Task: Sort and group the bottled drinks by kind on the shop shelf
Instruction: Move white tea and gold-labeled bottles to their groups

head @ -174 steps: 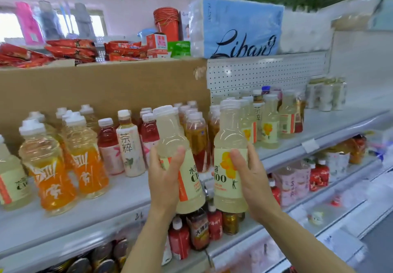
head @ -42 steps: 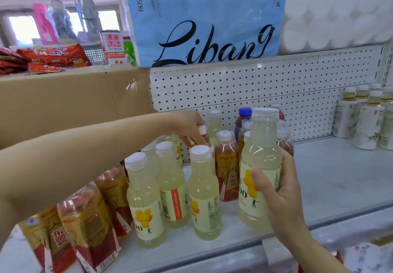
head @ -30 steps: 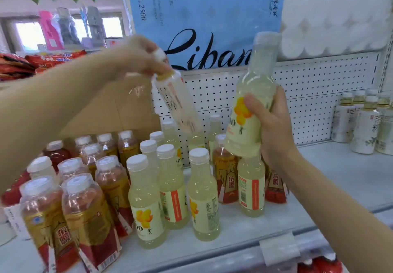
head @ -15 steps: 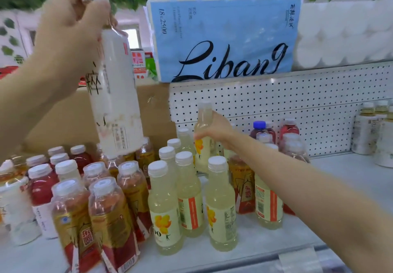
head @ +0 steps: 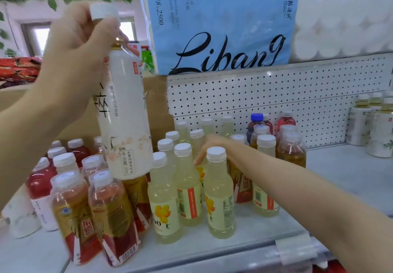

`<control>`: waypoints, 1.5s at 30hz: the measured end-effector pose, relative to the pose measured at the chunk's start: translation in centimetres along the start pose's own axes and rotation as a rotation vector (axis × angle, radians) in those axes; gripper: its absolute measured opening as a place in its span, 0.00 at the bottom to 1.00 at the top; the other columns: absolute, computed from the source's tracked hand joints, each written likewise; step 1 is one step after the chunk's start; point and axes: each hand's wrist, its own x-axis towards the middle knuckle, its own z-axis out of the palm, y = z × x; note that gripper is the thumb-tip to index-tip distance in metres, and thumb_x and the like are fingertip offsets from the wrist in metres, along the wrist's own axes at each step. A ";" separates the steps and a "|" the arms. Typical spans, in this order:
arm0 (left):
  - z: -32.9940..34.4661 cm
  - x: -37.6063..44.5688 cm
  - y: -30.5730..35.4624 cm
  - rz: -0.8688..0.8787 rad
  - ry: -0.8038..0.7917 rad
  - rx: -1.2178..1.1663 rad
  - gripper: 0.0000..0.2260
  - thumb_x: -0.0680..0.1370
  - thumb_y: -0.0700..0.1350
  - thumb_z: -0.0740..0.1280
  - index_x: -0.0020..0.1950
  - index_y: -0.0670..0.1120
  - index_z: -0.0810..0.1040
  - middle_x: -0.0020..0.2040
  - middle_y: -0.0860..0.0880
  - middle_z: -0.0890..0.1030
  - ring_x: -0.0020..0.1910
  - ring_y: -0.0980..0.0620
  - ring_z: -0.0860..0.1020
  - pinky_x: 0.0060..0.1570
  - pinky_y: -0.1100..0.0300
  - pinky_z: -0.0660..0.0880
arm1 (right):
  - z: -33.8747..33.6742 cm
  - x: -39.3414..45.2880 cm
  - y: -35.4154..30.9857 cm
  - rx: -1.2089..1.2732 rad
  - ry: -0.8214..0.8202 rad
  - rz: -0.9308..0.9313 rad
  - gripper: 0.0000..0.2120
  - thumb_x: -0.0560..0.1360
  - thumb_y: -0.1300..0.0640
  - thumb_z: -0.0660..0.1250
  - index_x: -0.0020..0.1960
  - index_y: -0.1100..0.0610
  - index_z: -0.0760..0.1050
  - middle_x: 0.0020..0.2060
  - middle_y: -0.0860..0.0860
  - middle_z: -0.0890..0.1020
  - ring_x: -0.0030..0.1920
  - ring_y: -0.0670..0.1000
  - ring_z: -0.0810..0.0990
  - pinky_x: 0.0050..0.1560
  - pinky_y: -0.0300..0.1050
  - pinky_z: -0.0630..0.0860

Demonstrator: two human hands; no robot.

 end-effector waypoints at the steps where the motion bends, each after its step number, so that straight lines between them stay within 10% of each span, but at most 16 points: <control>1: 0.5 -0.4 0.5 -0.005 0.043 -0.008 0.18 0.80 0.56 0.68 0.60 0.44 0.78 0.56 0.36 0.81 0.55 0.35 0.81 0.52 0.33 0.79 | 0.0 -0.1 0.1 0.018 -0.005 0.004 0.16 0.65 0.58 0.81 0.45 0.58 0.75 0.47 0.52 0.79 0.41 0.49 0.77 0.36 0.41 0.72; 6: 2.4 -2.9 2.2 -0.073 -0.012 -0.073 0.06 0.82 0.49 0.65 0.55 0.49 0.76 0.51 0.43 0.82 0.53 0.40 0.83 0.54 0.40 0.80 | -0.9 -0.9 -0.3 0.129 0.027 -0.022 0.32 0.71 0.57 0.77 0.71 0.61 0.70 0.64 0.53 0.75 0.62 0.55 0.75 0.53 0.43 0.73; 10: 3.4 -3.9 3.0 -0.158 0.006 -0.164 0.04 0.83 0.44 0.64 0.55 0.46 0.75 0.42 0.51 0.81 0.41 0.52 0.84 0.40 0.55 0.81 | -3.1 -3.1 -1.3 0.441 0.110 -0.209 0.28 0.72 0.63 0.75 0.70 0.58 0.73 0.67 0.55 0.76 0.67 0.55 0.73 0.69 0.50 0.69; 17: 4.7 -7.5 2.4 -0.245 0.116 -0.365 0.04 0.81 0.43 0.65 0.48 0.45 0.77 0.40 0.50 0.81 0.37 0.53 0.82 0.36 0.57 0.79 | -4.0 -11.9 3.8 0.339 0.940 -0.587 0.13 0.77 0.57 0.70 0.62 0.57 0.77 0.51 0.48 0.82 0.51 0.43 0.81 0.52 0.33 0.78; 20: 5.1 -9.6 1.5 -0.292 0.124 -0.439 0.05 0.81 0.44 0.66 0.49 0.46 0.81 0.42 0.49 0.84 0.39 0.50 0.82 0.40 0.54 0.80 | 0.2 -13.7 10.5 0.273 1.154 -0.517 0.13 0.77 0.51 0.69 0.60 0.50 0.73 0.51 0.47 0.79 0.51 0.48 0.79 0.53 0.45 0.78; 30: 7.9 -17.0 -0.3 -0.625 0.161 -0.619 0.06 0.83 0.43 0.65 0.51 0.46 0.81 0.39 0.47 0.84 0.34 0.51 0.82 0.31 0.57 0.78 | 7.3 -11.1 16.2 0.470 0.854 -0.170 0.41 0.73 0.50 0.74 0.77 0.52 0.54 0.62 0.47 0.72 0.59 0.49 0.75 0.62 0.52 0.73; 45: 9.6 -23.1 1.1 -0.761 0.225 -0.482 0.07 0.81 0.47 0.67 0.50 0.44 0.81 0.43 0.42 0.84 0.33 0.48 0.81 0.34 0.54 0.80 | 5.4 -12.2 17.3 0.381 0.829 -0.155 0.38 0.62 0.46 0.82 0.61 0.52 0.61 0.49 0.46 0.74 0.47 0.46 0.76 0.45 0.41 0.74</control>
